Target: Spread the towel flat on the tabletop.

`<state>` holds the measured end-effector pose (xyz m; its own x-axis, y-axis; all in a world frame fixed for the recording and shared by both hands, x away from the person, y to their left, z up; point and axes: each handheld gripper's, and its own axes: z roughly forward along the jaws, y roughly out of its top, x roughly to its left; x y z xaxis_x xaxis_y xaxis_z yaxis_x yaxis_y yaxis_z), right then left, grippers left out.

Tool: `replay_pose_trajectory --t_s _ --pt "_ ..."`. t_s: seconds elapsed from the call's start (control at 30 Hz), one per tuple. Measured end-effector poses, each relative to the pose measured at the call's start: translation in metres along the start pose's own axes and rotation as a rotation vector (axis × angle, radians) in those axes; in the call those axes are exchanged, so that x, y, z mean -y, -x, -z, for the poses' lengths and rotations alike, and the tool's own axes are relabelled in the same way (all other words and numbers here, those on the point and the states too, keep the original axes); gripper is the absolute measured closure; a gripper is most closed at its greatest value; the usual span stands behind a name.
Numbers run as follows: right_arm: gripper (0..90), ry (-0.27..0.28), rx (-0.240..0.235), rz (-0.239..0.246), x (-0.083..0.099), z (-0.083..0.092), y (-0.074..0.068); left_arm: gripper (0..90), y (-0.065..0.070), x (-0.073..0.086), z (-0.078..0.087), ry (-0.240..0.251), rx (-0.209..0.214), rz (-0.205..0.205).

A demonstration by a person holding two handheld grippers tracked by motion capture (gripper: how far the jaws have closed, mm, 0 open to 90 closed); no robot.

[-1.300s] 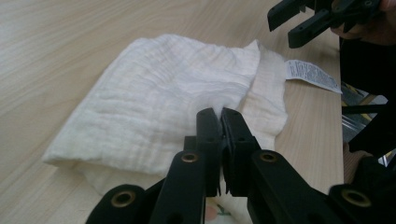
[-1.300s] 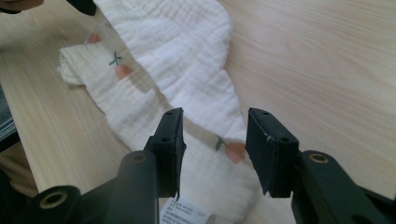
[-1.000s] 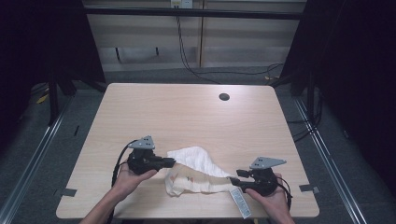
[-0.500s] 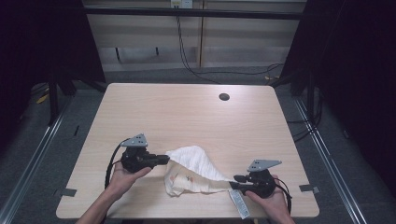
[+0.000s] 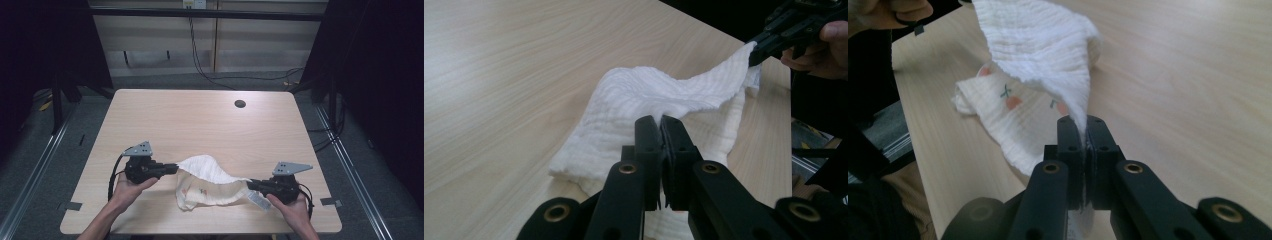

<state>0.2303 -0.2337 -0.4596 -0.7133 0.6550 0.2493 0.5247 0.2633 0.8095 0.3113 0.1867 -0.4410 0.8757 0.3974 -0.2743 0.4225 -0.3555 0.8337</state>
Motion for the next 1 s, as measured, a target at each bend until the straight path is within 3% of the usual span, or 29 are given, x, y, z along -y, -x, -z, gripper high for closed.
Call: replay_pose_trajectory --t_s 0.03,0.17,0.33,0.43,0.53,0.77,1.0 --pt "87.2 0.006 0.032 0.023 -0.007 0.005 0.001 87.2 -0.001 -0.001 0.005 0.014 -0.001 0.004" --pt "87.3 0.06 0.041 0.019 -0.025 0.018 0.006 87.3 -0.006 -0.001 0.012 0.021 -0.008 0.014" --pt "87.4 0.086 0.025 0.033 -0.04 0.021 0.005 87.4 -0.004 -0.006 0.02 0.032 -0.011 0.004" --pt "87.4 0.106 0.018 0.041 -0.052 0.019 0.006 87.3 -0.002 -0.01 0.027 0.064 -0.006 0.001" --pt "87.4 0.127 0.043 0.043 -0.068 0.017 0.01 87.1 -0.004 -0.012 0.033 0.073 -0.016 0.001" --pt "87.4 0.145 0.024 0.063 -0.084 0.013 0.011 87.3 -0.005 -0.02 0.046 0.104 -0.023 -0.005" --pt "87.4 0.171 0.007 0.09 -0.091 0.028 0.001 87.5 0.0 -0.025 0.056 0.118 -0.022 -0.029"
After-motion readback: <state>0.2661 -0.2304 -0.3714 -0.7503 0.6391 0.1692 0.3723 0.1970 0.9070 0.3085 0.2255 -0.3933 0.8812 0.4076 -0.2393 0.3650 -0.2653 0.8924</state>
